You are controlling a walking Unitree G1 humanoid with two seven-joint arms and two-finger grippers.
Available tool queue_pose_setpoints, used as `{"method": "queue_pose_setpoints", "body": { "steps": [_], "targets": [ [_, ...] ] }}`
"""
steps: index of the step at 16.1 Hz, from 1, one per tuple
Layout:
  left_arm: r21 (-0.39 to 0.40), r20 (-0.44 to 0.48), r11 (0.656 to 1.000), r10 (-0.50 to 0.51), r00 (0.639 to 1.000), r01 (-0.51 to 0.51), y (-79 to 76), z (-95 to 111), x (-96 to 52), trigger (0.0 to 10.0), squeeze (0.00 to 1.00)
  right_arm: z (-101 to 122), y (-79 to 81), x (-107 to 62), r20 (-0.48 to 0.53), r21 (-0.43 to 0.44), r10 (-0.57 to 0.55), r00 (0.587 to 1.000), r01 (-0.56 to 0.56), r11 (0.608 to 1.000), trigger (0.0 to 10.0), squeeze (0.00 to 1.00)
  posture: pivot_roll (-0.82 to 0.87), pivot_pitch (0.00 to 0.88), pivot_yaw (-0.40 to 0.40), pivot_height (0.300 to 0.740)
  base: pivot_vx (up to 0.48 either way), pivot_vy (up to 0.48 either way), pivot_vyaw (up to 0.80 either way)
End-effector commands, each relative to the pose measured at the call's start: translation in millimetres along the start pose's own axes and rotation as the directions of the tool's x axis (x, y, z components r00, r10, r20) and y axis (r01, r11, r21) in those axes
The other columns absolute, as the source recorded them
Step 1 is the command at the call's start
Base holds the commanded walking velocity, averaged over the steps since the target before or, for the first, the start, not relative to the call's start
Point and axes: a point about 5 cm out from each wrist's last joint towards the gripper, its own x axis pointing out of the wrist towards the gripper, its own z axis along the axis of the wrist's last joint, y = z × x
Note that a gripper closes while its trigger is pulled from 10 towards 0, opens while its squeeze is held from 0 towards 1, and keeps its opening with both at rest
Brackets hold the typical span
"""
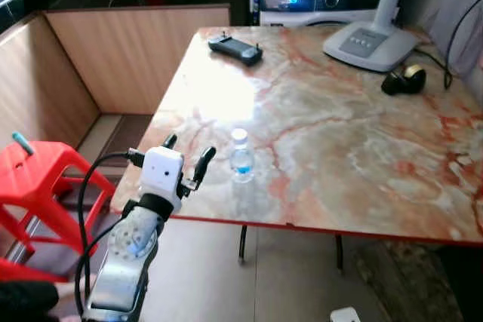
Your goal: Restocking fridge
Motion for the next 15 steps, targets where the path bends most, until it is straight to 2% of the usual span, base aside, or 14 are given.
{"method": "queue_pose_setpoints", "body": {
  "steps": [1, 8, 15],
  "targets": [
    [0.005, 0.000, 1.000, -0.005, 1.000, 0.005, -0.2, 2.4, 0.0, 10.0, 0.00, -8.4, 1.4, -1.4, -0.025, 0.028, -0.009, 1.000, 0.009, 1.000, 10.0, 0.00, -0.03, 0.054, 0.058, 0.740, 0.000, 0.000, -0.80],
    [0.006, 0.012, 1.000, -0.003, 1.000, 0.003, 0.5, 6.9, 2.7, 10.0, 0.00, -8.4, 2.1, -1.4, -0.024, 0.035, -0.009, 1.000, 0.010, 0.999, 10.0, 0.00, -0.03, 0.037, 0.061, 0.740, 0.000, 0.000, -0.80],
    [0.015, 0.053, 1.000, -0.007, 0.999, 0.007, -1.0, 18.5, 5.5, 10.0, 0.00, -8.0, 1.9, -1.3, -0.022, 0.037, -0.012, 1.000, 0.013, 0.999, 10.0, 0.00, -0.02, 0.058, 0.057, 0.740, 0.000, 0.000, -0.80]
  ]
}}
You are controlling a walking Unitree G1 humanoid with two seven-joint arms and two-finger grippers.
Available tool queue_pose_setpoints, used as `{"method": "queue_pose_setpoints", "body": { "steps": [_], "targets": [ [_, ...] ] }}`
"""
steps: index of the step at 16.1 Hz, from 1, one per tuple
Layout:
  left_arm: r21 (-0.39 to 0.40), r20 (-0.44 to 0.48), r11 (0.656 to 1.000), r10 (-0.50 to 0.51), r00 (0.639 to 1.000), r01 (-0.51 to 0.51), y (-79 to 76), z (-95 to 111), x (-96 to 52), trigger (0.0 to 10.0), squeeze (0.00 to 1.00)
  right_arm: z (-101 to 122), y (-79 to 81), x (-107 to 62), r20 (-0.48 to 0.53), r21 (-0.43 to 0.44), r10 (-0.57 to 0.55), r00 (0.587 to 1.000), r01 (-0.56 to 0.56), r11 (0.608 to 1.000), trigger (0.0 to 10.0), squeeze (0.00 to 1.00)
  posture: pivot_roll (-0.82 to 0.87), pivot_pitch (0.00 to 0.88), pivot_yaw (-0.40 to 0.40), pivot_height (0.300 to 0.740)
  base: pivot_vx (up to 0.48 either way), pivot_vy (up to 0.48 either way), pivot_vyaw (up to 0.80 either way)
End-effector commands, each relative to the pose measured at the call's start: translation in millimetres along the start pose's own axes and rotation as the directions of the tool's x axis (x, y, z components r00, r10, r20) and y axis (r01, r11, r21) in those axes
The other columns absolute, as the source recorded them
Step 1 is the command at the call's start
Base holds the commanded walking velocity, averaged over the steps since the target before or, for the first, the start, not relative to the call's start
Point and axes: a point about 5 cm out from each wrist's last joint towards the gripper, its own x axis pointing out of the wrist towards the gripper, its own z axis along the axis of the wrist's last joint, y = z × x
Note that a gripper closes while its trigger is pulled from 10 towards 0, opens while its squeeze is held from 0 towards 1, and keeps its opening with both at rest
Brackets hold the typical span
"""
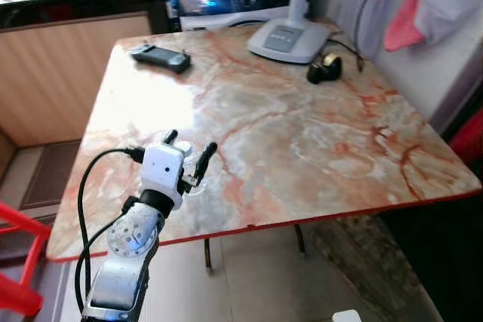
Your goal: Restocking fridge
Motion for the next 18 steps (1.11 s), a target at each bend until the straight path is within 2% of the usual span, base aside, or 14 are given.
{"method": "queue_pose_setpoints", "body": {
  "steps": [1, 7, 9, 12, 14, 16, 18],
  "targets": [
    [0.018, 0.027, 1.000, -0.008, 1.000, 0.007, -1.3, 8.9, 2.8, 10.0, 0.00, -4.7, 1.2, -0.8, -0.011, 0.017, -0.001, 1.000, 0.001, 1.000, 10.0, 0.00, -0.02, 0.058, 0.057, 0.740, 0.000, 0.000, -0.79],
    [0.036, 0.080, 0.999, -0.006, 0.997, 0.003, -2.1, 24.2, 9.5, 10.0, 0.00, -3.7, 1.6, -0.8, 0.000, 0.022, 0.001, 1.000, -0.001, 1.000, 10.0, 0.00, -0.02, 0.066, 0.058, 0.740, 0.000, 0.000, 0.00],
    [0.038, 0.064, 0.999, -0.016, 0.998, 0.013, -0.8, 31.3, 17.9, 10.0, 0.00, -3.5, 1.6, -0.8, 0.000, 0.022, 0.002, 1.000, -0.002, 1.000, 10.0, 0.00, -0.01, 0.066, 0.056, 0.740, 0.000, 0.000, 0.00],
    [-0.038, 0.004, 0.999, -0.012, 1.000, 0.012, 1.2, 32.6, 24.5, 10.0, 0.00, -3.3, 1.8, -0.7, 0.001, 0.020, 0.005, 1.000, -0.005, 1.000, 10.0, 0.00, -0.01, 0.065, 0.057, 0.740, 0.000, 0.000, 0.00],
    [-0.100, 0.008, 0.995, 0.004, 1.000, -0.004, 6.6, 48.1, 34.9, 10.0, 0.00, -3.2, 2.0, -0.7, 0.000, 0.012, 0.009, 1.000, -0.009, 1.000, 10.0, 0.00, -0.01, 0.065, 0.056, 0.740, 0.000, 0.000, 0.00],
    [-0.086, 0.039, 0.996, -0.011, 0.999, 0.014, 7.6, 59.6, 38.8, 10.0, 0.00, -3.3, 2.1, -0.7, 0.001, 0.011, 0.009, 1.000, -0.009, 1.000, 10.0, 0.00, -0.01, 0.061, 0.058, 0.740, 0.000, 0.000, 0.00],
    [-0.087, 0.028, 0.995, -0.050, 0.998, 0.052, 1.7, 59.6, 36.4, 10.0, 0.00, -3.3, 2.3, -0.7, 0.001, 0.010, 0.009, 1.000, -0.009, 1.000, 10.0, 0.00, -0.01, 0.060, 0.060, 0.740, 0.000, 0.000, 0.00]
  ]
}}
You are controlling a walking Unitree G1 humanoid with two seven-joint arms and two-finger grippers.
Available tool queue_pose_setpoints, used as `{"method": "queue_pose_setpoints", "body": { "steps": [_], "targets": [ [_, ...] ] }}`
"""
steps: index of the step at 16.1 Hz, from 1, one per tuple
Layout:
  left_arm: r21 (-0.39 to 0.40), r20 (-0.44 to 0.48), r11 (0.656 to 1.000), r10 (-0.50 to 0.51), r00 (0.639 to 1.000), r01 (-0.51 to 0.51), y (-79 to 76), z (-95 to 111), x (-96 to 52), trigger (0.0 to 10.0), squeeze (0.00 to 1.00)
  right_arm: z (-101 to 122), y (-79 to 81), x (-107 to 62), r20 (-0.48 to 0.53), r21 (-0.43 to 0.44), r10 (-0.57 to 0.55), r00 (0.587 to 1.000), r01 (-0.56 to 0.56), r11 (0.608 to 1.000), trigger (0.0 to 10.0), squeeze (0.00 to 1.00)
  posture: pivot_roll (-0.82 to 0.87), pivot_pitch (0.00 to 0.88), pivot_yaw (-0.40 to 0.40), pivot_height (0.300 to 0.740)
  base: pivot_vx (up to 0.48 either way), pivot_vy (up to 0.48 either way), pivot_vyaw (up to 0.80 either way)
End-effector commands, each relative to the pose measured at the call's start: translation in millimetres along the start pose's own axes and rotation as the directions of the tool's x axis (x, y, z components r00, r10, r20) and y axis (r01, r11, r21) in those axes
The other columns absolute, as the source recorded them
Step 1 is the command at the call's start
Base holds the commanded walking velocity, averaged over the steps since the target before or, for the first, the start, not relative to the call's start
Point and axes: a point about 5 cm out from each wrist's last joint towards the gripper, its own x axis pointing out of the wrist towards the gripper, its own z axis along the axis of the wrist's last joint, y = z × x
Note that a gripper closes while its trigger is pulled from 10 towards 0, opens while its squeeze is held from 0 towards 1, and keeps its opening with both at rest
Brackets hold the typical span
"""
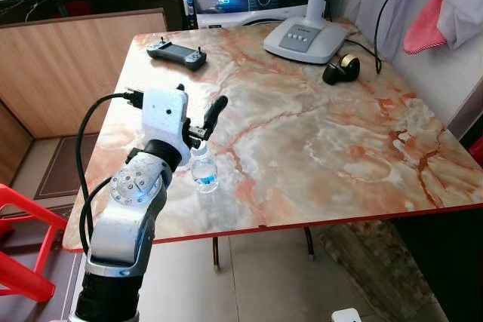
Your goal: Restocking fridge
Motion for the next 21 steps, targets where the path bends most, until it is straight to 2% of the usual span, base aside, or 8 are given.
{"method": "queue_pose_setpoints", "body": {
  "steps": [1, 5, 6, 9, 12, 16, 18, 21],
  "targets": [
    [-0.006, -0.003, 0.999, -0.036, 0.999, 0.036, -5.2, 3.5, -3.5, 10.0, 0.00, -5.7, 2.2, -1.0, -0.016, 0.009, 0.005, 1.000, -0.005, 1.000, 10.0, 0.00, -0.01, 0.058, 0.062, 0.740, 0.000, 0.000, 0.00],
    [-0.013, -0.061, 0.995, -0.103, 0.993, 0.102, -14.0, -0.3, -10.1, 10.0, 0.00, -6.6, 2.7, -1.1, -0.019, 0.008, 0.005, 1.000, -0.005, 1.000, 10.0, 0.00, -0.01, 0.046, 0.066, 0.740, 0.000, 0.000, 0.00],
    [-0.021, -0.095, 0.999, -0.052, 0.994, 0.050, -9.8, 1.1, -8.3, 10.0, 0.00, -6.8, 2.8, -1.2, -0.019, 0.009, 0.006, 1.000, -0.006, 1.000, 10.0, 0.00, -0.01, 0.044, 0.066, 0.740, 0.000, 0.000, 0.00],
    [-0.097, -0.244, 0.992, 0.058, 0.968, -0.084, 4.0, -9.2, -1.5, 10.0, 0.00, -6.4, 3.0, -1.0, -0.021, -0.004, 0.008, 1.000, -0.008, 1.000, 10.0, 0.00, 0.00, 0.043, 0.064, 0.740, 0.000, 0.000, 0.00],
    [-0.092, -0.250, 0.993, 0.053, 0.967, -0.079, 7.8, 1.8, 9.5, 10.0, 0.00, -5.7, 2.7, -0.9, -0.019, -0.003, 0.006, 1.000, -0.006, 1.000, 10.0, 0.00, 0.00, 0.057, 0.063, 0.740, 0.000, 0.000, 0.00],
    [-0.209, -0.325, 0.977, -0.021, 0.946, -0.051, 2.5, 2.6, 24.0, 10.0, 0.00, -4.7, 2.5, -0.6, -0.019, -0.011, 0.004, 1.000, -0.004, 1.000, 10.0, 0.00, 0.00, 0.069, 0.060, 0.740, 0.000, 0.000, 0.00],
    [-0.218, -0.358, 0.975, -0.037, 0.933, -0.044, 4.2, 0.7, 27.8, 10.0, 0.00, -4.1, 2.4, -0.5, -0.018, -0.013, 0.003, 1.000, -0.003, 1.000, 10.0, 0.00, 0.00, 0.071, 0.058, 0.740, 0.000, 0.000, 0.00],
    [-0.134, -0.426, 0.989, -0.005, 0.905, -0.058, 13.7, 0.4, 33.8, 10.0, 0.00, -3.8, 2.5, -0.4, -0.017, -0.015, 0.003, 1.000, -0.003, 1.000, 10.0, 0.00, 0.00, 0.072, 0.057, 0.740, 0.000, 0.000, 0.00]
  ]
}}
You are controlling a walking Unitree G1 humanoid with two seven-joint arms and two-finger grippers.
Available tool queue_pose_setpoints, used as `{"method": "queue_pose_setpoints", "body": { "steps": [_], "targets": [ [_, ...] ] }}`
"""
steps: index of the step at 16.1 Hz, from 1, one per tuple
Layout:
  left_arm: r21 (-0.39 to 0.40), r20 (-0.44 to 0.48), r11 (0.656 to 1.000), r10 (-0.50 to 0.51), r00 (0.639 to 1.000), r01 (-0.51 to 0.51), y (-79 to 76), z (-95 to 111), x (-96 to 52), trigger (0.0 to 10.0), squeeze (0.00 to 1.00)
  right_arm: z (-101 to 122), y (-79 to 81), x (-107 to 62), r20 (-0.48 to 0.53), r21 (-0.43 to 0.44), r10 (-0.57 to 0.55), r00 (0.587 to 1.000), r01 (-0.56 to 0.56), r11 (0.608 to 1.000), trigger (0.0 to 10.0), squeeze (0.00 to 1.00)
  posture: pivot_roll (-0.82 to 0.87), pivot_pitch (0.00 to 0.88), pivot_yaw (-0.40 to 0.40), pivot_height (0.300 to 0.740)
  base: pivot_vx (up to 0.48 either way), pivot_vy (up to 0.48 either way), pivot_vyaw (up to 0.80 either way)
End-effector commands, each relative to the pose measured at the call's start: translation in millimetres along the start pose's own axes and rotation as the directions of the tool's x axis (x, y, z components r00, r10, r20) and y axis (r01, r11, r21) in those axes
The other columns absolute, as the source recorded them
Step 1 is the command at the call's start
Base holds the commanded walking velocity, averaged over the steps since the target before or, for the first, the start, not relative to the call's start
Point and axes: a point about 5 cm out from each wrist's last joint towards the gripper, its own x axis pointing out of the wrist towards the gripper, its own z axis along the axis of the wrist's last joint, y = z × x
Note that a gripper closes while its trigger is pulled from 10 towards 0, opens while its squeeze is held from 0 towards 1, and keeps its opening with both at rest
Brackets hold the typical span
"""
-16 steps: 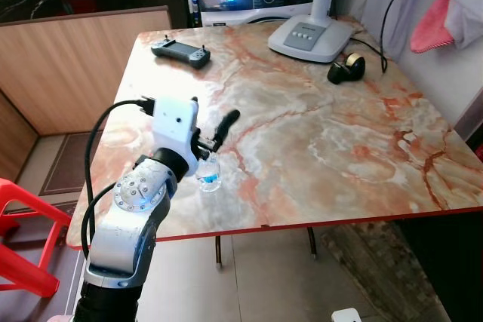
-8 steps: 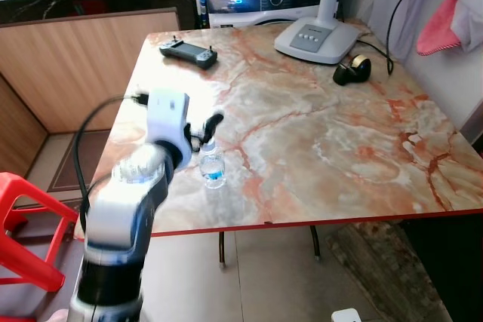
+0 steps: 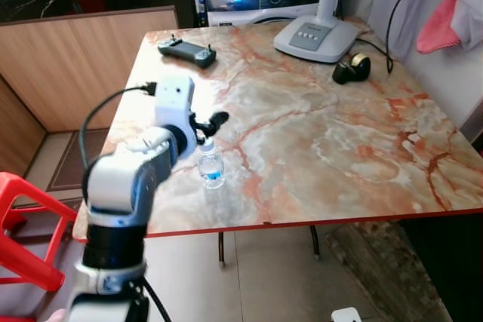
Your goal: Restocking fridge
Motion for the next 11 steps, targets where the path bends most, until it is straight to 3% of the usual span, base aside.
{"method": "queue_pose_setpoints", "body": {
  "steps": [1, 4, 5, 11],
  "targets": [
    [0.051, -0.010, 0.999, 0.004, 1.000, -0.003, 0.4, 6.2, -0.7, 10.0, 0.00, -5.7, 2.6, -0.8, -0.022, -0.007, 0.005, 1.000, -0.005, 1.000, 10.0, 0.00, 0.00, 0.072, 0.057, 0.740, 0.000, 0.000, 0.00],
    [0.110, -0.084, 0.986, -0.115, 0.990, 0.124, -9.8, -1.0, -5.8, 10.0, 0.00, -6.2, 2.6, -1.0, -0.024, -0.008, 0.004, 1.000, -0.004, 1.000, 10.0, 0.00, 0.01, 0.070, 0.057, 0.740, 0.000, 0.000, 0.00],
    [0.096, -0.089, 0.984, -0.141, 0.986, 0.149, -12.9, -2.4, -6.1, 10.0, 0.00, -6.4, 2.5, -1.0, -0.024, -0.009, 0.004, 1.000, -0.004, 1.000, 10.0, 0.00, 0.01, 0.070, 0.057, 0.740, 0.000, 0.000, 0.00],
    [0.072, -0.089, 0.982, -0.167, 0.982, 0.173, -13.2, 0.7, -4.5, 10.0, 0.00, -6.4, 2.9, -1.0, -0.024, -0.010, 0.004, 1.000, -0.004, 1.000, 10.0, 0.00, 0.00, 0.066, 0.057, 0.740, 0.000, 0.000, 0.00]
  ]
}}
